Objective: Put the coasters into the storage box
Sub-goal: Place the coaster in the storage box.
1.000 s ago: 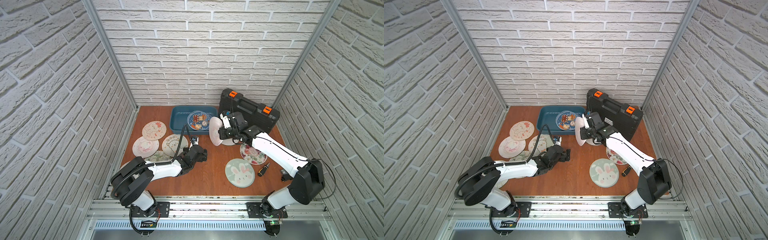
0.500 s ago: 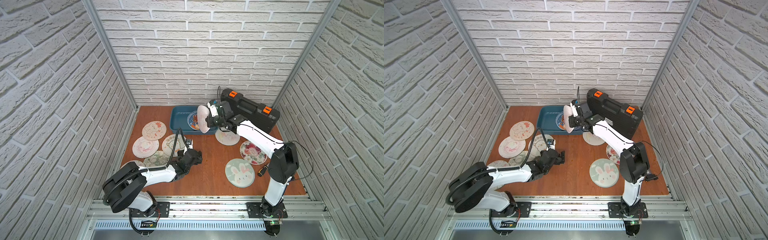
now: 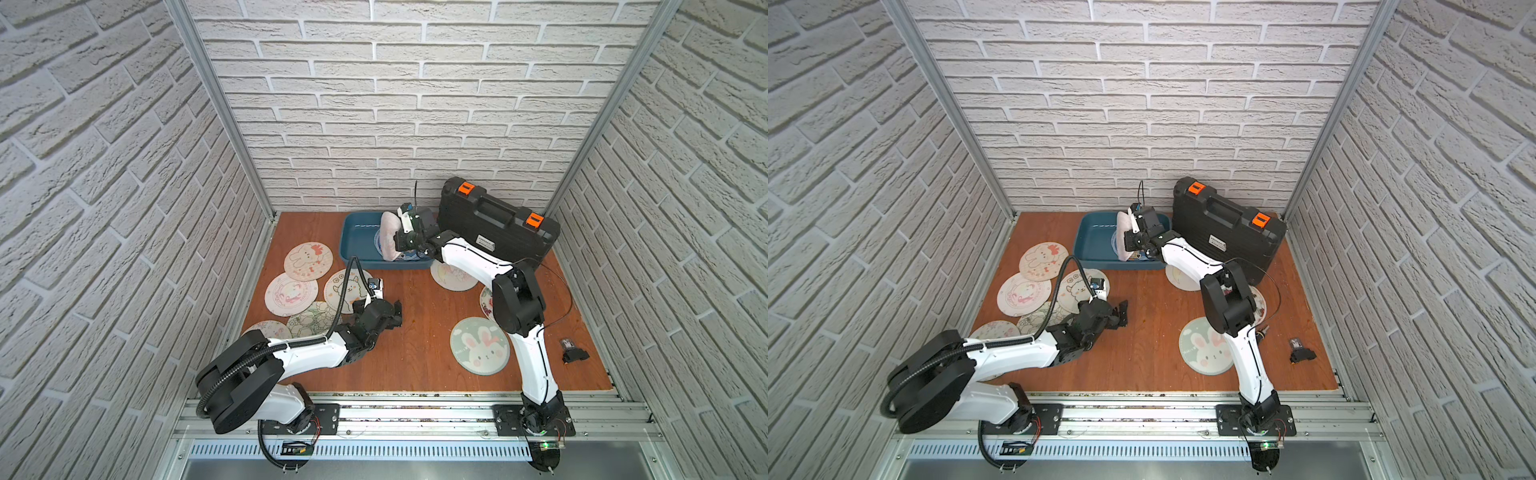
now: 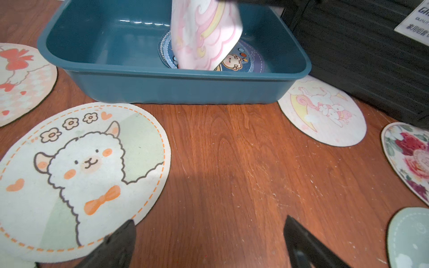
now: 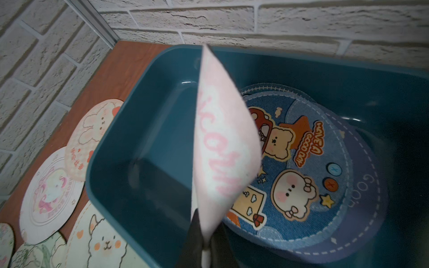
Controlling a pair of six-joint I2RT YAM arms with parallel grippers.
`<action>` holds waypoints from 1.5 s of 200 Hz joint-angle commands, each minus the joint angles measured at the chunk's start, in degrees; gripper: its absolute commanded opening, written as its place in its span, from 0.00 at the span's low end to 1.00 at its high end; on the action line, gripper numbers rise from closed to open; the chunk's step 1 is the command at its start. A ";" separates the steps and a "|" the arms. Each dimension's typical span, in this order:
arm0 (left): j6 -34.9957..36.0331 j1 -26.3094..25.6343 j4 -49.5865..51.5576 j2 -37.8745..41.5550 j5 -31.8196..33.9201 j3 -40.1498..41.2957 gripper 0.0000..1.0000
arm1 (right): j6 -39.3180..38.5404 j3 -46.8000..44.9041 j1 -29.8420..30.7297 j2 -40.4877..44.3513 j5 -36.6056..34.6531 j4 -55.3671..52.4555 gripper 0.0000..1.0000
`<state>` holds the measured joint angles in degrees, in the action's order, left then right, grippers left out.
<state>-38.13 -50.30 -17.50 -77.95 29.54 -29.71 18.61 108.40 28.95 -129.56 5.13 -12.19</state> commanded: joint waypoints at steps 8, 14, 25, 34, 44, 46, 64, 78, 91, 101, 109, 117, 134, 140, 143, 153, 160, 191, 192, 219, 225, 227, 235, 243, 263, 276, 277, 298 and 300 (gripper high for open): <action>-0.02 0.33 0.63 1.99 0.74 0.71 0.98 | 1.26 3.73 -0.54 -2.41 -4.54 1.13 0.06; -0.20 0.37 0.79 2.18 0.80 0.82 0.98 | 1.69 3.91 -0.77 -3.02 -5.65 0.74 0.06; -0.34 0.38 0.80 2.58 0.86 1.05 0.98 | 2.72 4.58 -1.21 -4.09 -7.69 -0.42 0.06; -0.37 0.35 0.75 2.87 0.79 1.30 0.98 | 3.29 5.42 -1.56 -5.04 -8.61 -1.65 0.06; -0.37 0.34 0.71 3.13 1.02 1.48 0.98 | 3.74 6.37 -1.94 -6.19 -9.35 -2.97 0.06; -0.37 0.33 0.67 3.22 1.04 1.56 0.98 | 3.79 6.65 -2.00 -6.44 -9.59 -3.27 0.06; -0.54 0.47 0.07 3.83 1.35 2.22 0.98 | 4.25 8.14 -2.48 -8.25 -10.33 -5.57 0.06; -0.65 0.58 -0.55 4.50 1.56 2.88 0.98 | 4.50 9.54 -2.66 -9.49 -10.99 -7.18 0.07; -0.92 0.68 -0.87 4.98 1.73 3.46 0.98 | 4.67 10.82 -2.74 -10.51 -11.22 -8.31 0.07; -1.05 0.86 -1.04 5.31 1.75 3.78 0.98 | 4.61 11.91 -2.75 -11.42 -11.35 -9.17 0.07; -1.13 0.83 -1.03 5.52 1.75 3.92 0.98 | 4.50 12.78 -2.76 -11.99 -11.38 -9.86 0.08; -1.15 0.89 -0.97 5.74 1.83 4.04 0.98 | 4.50 13.52 -2.76 -12.48 -11.47 -10.41 0.10; -1.24 0.89 -0.87 5.88 1.89 4.14 0.98 | 4.42 14.12 -2.81 -13.09 -11.23 -10.73 0.10; -1.23 0.95 -0.80 5.89 1.92 4.22 0.98 | 4.41 14.21 -2.80 -13.19 -11.07 -10.56 0.11; -1.22 0.85 -0.79 5.87 1.91 4.23 0.98 | 4.35 14.21 -2.84 -13.23 -10.96 -10.46 0.11; -1.21 0.88 -0.78 5.80 1.93 4.15 0.98 | 4.22 14.14 -2.80 -13.25 -10.53 -10.30 0.12; -1.24 0.85 -0.79 5.72 1.93 4.14 0.98 | 4.24 14.21 -2.84 -13.14 -10.27 -10.15 0.13; -1.28 0.86 -1.20 5.38 1.91 4.22 0.98 | 3.55 14.20 -2.85 -12.67 -9.35 -10.03 0.23; -1.31 0.89 -1.26 5.32 1.92 4.22 0.98 | 3.54 14.20 -2.85 -12.62 -9.35 -10.04 0.23; -0.77 0.88 -1.49 5.00 1.54 3.90 0.98 | 3.02 13.33 -2.85 -10.56 -8.99 -10.19 0.38; -0.72 0.88 -1.49 4.93 1.44 3.80 0.98 | 2.93 12.79 -2.85 -9.88 -8.91 -10.07 0.41; -0.59 0.86 -1.47 4.96 1.41 3.77 0.98 | 2.95 12.56 -2.85 -9.54 -8.82 -10.03 0.42; -0.37 0.89 -1.54 4.92 1.15 3.61 0.98 | 2.75 11.51 -2.85 -8.30 -8.82 -9.56 0.45; -0.21 0.90 -1.63 4.83 1.06 3.52 0.98 | 2.53 10.22 -2.85 -6.82 -8.82 -9.00 0.49; 0.03 0.98 -2.17 4.37 0.31 3.18 0.98 | 1.98 5.85 -2.85 -2.59 -9.28 -7.15 0.54; 0.11 1.25 -2.61 3.73 -0.89 2.88 0.98 | 1.65 2.79 -2.84 0.56 -9.49 -5.77 0.55; 0.18 1.26 -2.62 3.71 -0.98 2.85 0.98 | 1.63 2.52 -2.84 0.77 -9.55 -5.67 0.55; 0.67 1.38 -2.71 2.52 -2.42 1.79 0.98 | 0.96 -2.65 -2.93 5.72 -9.71 -3.65 0.56; 0.71 1.36 -2.65 2.40 -2.59 1.64 0.98 | 0.92 -3.10 -2.93 6.14 -9.63 -3.44 0.56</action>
<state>-38.54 -49.45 -17.54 -74.04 28.71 -26.26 20.91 109.01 25.74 -131.87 -4.25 -20.91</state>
